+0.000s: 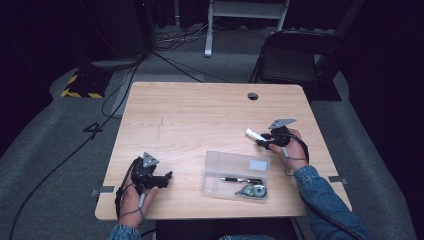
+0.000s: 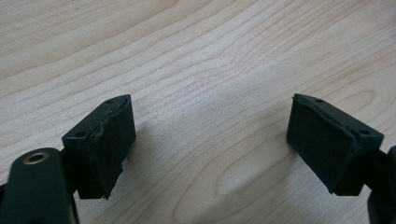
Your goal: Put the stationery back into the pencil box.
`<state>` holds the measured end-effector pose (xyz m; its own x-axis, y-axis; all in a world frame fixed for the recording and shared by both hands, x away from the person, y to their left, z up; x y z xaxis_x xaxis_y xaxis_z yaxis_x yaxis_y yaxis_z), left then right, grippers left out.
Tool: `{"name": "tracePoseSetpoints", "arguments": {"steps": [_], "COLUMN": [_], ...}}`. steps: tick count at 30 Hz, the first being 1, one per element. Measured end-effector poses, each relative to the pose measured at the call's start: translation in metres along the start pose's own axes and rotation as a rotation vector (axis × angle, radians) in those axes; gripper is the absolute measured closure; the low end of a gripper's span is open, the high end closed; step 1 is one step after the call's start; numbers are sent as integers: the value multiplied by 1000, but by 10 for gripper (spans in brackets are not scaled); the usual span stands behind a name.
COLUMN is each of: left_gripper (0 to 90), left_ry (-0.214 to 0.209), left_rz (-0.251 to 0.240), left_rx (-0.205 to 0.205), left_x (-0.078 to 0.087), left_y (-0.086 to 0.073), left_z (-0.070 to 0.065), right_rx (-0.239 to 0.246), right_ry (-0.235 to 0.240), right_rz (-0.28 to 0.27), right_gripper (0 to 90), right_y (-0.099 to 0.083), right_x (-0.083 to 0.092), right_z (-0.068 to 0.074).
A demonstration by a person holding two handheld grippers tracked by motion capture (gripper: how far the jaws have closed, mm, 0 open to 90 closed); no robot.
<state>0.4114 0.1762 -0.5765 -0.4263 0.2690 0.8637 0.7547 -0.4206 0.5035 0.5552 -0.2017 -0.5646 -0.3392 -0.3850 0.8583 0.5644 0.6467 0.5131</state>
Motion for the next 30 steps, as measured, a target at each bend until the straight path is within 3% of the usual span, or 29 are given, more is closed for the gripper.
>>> {"name": "tracePoseSetpoints", "arguments": {"steps": [3, 19, 30], "left_gripper": [160, 156, 137], "left_ry": [2, 0, -1], "left_rz": [0, 1, 7], "left_rx": [-2, 0, 2], "left_x": [0, 0, -1], "left_y": [0, 0, 1], "left_z": [0, 0, 1], "right_rx": [14, -7, -27], "right_ry": [10, 11, 35], "right_rz": [10, 23, -23], "right_gripper": [709, 717, 717], "right_y": [1, -2, 6], "right_x": [0, 4, 31], "right_z": [2, 0, 5]}}
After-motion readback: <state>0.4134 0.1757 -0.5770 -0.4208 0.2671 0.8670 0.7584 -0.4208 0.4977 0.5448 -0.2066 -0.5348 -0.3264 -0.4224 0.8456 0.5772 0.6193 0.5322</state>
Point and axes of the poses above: each handheld gripper's, and its own axes: x roughly backward along the jaws, y roughly out of its top, z roughly to its left, the point moved 10 cm from there along -x, roughly forward along the jaws, and after that the axes turned 14 degrees about z, right-handed, at the moved point
